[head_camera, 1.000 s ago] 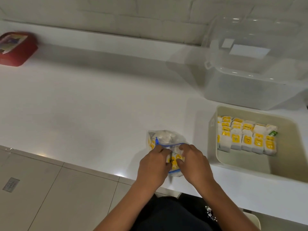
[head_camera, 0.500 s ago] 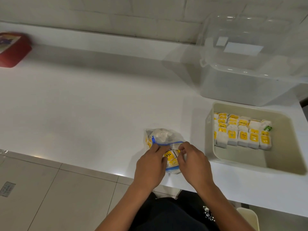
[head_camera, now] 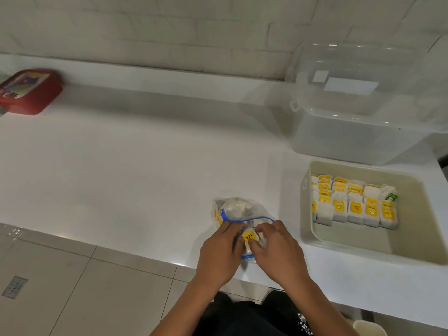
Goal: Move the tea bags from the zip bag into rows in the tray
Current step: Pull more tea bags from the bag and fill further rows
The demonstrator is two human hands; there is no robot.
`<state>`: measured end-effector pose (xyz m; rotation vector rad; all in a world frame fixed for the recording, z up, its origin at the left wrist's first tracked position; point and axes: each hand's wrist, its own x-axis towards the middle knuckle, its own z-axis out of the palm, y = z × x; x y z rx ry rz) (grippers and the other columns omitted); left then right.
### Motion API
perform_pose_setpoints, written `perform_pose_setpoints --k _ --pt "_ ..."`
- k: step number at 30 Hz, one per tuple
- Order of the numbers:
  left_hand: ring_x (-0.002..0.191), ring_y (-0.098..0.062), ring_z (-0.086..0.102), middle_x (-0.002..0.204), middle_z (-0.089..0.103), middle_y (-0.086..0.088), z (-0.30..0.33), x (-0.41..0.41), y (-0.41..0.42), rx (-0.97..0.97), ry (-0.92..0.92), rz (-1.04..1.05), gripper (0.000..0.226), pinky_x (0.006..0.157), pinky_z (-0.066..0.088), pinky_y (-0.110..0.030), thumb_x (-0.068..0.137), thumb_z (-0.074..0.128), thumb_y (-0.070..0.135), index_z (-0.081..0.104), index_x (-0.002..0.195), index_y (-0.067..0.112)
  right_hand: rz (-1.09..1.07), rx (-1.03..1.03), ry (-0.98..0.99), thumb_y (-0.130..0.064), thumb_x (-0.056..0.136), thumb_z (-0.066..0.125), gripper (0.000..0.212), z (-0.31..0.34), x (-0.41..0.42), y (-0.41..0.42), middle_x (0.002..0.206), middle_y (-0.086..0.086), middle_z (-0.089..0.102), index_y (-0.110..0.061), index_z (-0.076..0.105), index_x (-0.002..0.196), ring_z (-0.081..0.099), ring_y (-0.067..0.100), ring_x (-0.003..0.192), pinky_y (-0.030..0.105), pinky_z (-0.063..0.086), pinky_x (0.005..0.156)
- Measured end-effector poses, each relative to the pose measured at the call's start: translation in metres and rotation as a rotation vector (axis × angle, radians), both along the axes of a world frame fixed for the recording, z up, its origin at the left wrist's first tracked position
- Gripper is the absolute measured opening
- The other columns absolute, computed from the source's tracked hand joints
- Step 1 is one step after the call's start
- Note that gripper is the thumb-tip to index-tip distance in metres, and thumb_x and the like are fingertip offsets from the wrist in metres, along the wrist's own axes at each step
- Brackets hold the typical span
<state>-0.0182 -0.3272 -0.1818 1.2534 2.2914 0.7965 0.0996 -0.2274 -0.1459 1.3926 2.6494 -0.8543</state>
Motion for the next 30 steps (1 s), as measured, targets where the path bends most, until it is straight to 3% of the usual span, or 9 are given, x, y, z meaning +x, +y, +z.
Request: perform_pose_setpoints --k 5,9,14,16,20,23,25,27,30 --pt "0.082 -0.001 0.057 0.119 0.058 0.022 0.001 0.001 -0.001 -0.009 -0.034 -0.006 0.033 0.069 0.038 -0.003 0.097 0.054 0.028 0.054 0.128 0.039 0.018 -0.045 0.005 -0.04 0.098 0.056 0.018 0.0 -0.003 0.001 0.118 -0.004 0.046 -0.026 0.062 0.107 0.057 0.012 0.09 0.012 0.033 0.061" --pt "0.085 0.002 0.059 0.116 0.057 0.024 0.005 0.001 -0.002 0.002 -0.079 -0.01 0.03 0.073 0.048 -0.014 0.096 0.055 0.031 0.053 0.123 0.044 -0.05 -0.117 0.149 -0.032 0.094 0.061 0.006 0.003 -0.003 0.006 0.104 -0.008 0.051 -0.029 0.064 0.09 0.054 0.007 0.087 0.008 0.034 0.064" --pt "0.077 -0.004 0.06 0.092 0.059 0.017 0.018 0.006 -0.008 0.052 -0.113 0.15 0.015 0.069 0.054 -0.03 0.091 0.063 0.047 0.053 0.096 0.038 -0.207 -0.28 0.31 -0.023 0.086 0.067 0.012 0.015 0.0 0.01 0.075 -0.006 0.068 -0.023 0.066 0.075 0.064 0.008 0.076 0.033 0.054 0.073" --pt "0.072 -0.006 0.06 0.086 0.06 0.016 0.027 0.005 -0.01 0.058 -0.129 0.181 0.021 0.067 0.055 -0.032 0.086 0.068 0.051 0.052 0.093 0.039 -0.287 -0.391 0.388 -0.021 0.086 0.064 0.012 0.025 0.0 0.013 0.07 -0.004 0.071 -0.02 0.066 0.074 0.065 0.008 0.065 0.034 0.054 0.066" --pt "0.078 0.004 0.06 0.097 0.059 0.024 0.045 0.003 -0.009 0.017 -0.018 0.123 0.032 0.069 0.053 -0.024 0.083 0.069 0.052 0.052 0.109 0.047 -0.411 -0.607 0.499 -0.018 0.089 0.062 0.014 0.042 -0.001 0.015 0.064 -0.003 0.068 -0.013 0.068 0.078 0.043 0.003 0.04 0.021 0.034 0.046" --pt "0.071 0.001 0.062 0.083 0.063 0.022 0.05 0.006 -0.008 0.055 -0.066 0.194 0.021 0.063 0.049 -0.019 0.083 0.069 0.057 0.057 0.088 0.04 -0.473 -0.736 0.601 -0.016 0.09 0.066 0.016 0.045 -0.003 0.011 0.054 -0.004 0.048 -0.014 0.067 0.074 0.031 0.009 0.039 0.019 0.024 0.039" --pt "0.062 -0.007 0.061 0.066 0.064 0.015 0.048 0.006 -0.01 0.069 -0.064 0.25 0.038 0.058 0.05 -0.025 0.087 0.056 0.066 0.057 0.072 0.03 -0.51 -0.846 0.647 -0.017 0.091 0.067 0.014 0.044 -0.003 0.007 0.055 -0.003 0.04 -0.015 0.067 0.077 0.024 0.011 0.042 0.019 0.019 0.04" --pt "0.058 -0.012 0.061 0.06 0.065 0.012 0.045 0.004 -0.012 0.022 -0.022 0.245 0.056 0.058 0.051 -0.033 0.09 0.038 0.073 0.062 0.068 0.027 -0.543 -0.949 0.682 -0.018 0.092 0.067 0.011 0.041 -0.003 0.004 0.06 0.0 0.039 -0.016 0.068 0.082 0.022 0.012 0.043 0.02 0.017 0.041" --pt "0.063 -0.01 0.062 0.067 0.07 0.012 0.046 0.006 -0.01 0.016 -0.223 0.228 0.046 0.064 0.052 -0.035 0.095 0.046 0.063 0.073 0.076 0.03 -0.556 -1.023 0.689 -0.018 0.093 0.067 0.009 0.035 -0.001 -0.002 0.062 0.002 0.041 -0.015 0.07 0.085 0.022 0.011 0.044 0.02 0.017 0.041"
